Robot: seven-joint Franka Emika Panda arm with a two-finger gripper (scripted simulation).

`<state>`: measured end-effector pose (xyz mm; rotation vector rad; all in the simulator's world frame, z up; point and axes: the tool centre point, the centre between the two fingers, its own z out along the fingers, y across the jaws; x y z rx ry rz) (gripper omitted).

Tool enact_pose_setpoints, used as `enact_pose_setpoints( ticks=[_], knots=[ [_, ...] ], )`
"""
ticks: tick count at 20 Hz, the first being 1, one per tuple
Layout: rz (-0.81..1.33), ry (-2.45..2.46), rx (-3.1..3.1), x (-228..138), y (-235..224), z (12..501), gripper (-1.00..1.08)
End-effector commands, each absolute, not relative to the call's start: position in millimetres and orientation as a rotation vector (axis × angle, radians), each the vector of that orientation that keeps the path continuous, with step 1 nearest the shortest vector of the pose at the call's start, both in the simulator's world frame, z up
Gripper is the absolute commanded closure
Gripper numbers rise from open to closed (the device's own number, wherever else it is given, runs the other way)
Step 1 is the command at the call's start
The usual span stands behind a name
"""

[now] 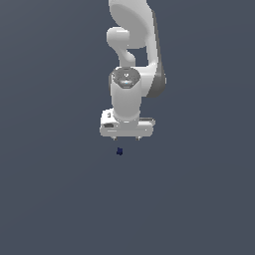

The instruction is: Pick up the object and move it to a goal position.

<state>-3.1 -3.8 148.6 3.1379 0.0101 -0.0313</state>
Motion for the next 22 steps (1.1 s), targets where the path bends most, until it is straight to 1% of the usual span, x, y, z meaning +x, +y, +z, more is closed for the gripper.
enact_pose_setpoints(
  ticks=[1,10,22],
  knots=[
    [-0.031,0.010,3.138,-3.1,-3.8,148.6,-0.92],
    [0.007,-0.080,3.118,4.1,-27.7,166.8,-0.92],
    [0.003,0.035,3.117,3.4,-28.5,160.6,-0.92]
  ],
)
